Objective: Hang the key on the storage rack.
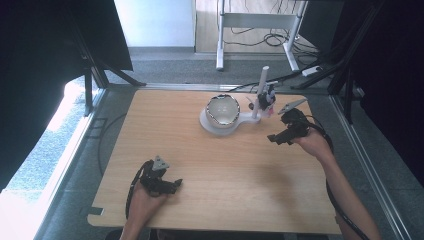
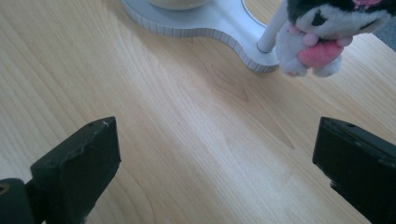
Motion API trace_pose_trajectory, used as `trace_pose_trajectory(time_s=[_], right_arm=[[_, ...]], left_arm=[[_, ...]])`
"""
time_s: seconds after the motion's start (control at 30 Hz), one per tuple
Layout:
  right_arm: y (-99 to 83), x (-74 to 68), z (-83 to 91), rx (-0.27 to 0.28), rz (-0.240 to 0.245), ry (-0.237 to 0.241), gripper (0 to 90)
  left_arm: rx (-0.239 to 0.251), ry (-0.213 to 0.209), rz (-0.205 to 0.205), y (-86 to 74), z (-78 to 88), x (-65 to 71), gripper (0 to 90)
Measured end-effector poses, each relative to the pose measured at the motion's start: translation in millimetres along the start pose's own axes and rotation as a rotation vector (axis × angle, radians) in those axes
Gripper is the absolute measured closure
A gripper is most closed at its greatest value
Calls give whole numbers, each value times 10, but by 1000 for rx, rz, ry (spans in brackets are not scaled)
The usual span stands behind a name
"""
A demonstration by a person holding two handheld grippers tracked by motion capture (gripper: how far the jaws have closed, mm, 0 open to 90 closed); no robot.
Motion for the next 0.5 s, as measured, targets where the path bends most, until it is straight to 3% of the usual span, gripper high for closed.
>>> trace_pose_trajectory(time_s=[0.5], right_arm=[[-216, -222, 281, 20, 15, 14, 12]], left_arm=[[2, 0, 3, 2, -2, 0, 77]])
Point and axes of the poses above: each handheld gripper's, and its own axes: z roughly backward along the jaws, y roughly out of its top, x roughly to its right, the point moved 8 cm from there along -z, roughly forward along the jaws, and after that the axes turned 15 degrees about -z, right-handed, at the moved point
